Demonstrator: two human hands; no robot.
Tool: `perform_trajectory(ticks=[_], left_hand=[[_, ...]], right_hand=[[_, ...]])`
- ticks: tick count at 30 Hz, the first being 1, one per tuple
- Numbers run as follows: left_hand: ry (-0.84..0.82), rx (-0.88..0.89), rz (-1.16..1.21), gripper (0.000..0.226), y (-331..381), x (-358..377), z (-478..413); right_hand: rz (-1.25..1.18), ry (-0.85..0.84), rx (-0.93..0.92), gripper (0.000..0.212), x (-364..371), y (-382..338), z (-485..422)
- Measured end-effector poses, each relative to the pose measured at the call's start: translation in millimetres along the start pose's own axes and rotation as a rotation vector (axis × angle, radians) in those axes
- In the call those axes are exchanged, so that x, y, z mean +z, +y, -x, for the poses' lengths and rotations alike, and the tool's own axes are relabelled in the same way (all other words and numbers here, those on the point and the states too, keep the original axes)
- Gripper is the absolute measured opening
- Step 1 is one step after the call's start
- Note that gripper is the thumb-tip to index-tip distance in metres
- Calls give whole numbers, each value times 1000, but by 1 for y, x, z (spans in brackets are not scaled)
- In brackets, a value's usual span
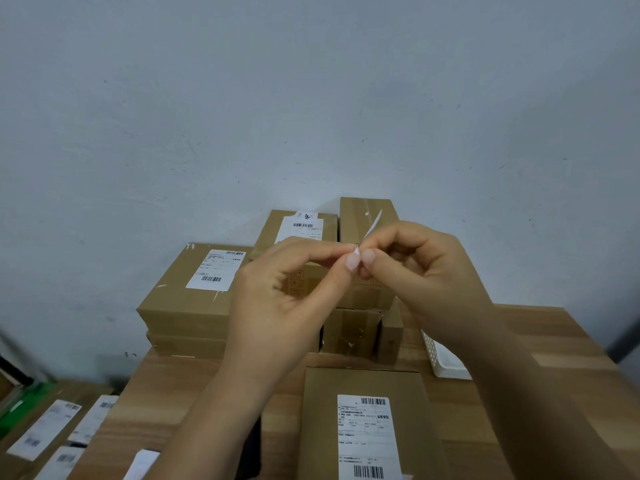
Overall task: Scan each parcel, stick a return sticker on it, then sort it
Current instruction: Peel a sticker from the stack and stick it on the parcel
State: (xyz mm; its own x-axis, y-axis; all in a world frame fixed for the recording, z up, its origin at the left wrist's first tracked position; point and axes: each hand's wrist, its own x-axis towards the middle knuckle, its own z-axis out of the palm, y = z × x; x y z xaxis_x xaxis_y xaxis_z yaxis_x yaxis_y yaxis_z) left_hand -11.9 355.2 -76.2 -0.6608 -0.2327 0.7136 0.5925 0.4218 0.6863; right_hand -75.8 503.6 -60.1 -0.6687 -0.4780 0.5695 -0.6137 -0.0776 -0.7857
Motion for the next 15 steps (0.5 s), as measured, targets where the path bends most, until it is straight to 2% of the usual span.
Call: perform_trajectory(ticks=[10,13,15], left_hand=[[13,50,-66,9,0,5,3],[47,-52,-37,8,-9,15,11],[81,-205,24,11,-20,26,18]], right_hand=[[92,16,-23,7,-1,4,8],[69,51,44,10,-7,12,16],[24,94,157,11,-14,23,26]])
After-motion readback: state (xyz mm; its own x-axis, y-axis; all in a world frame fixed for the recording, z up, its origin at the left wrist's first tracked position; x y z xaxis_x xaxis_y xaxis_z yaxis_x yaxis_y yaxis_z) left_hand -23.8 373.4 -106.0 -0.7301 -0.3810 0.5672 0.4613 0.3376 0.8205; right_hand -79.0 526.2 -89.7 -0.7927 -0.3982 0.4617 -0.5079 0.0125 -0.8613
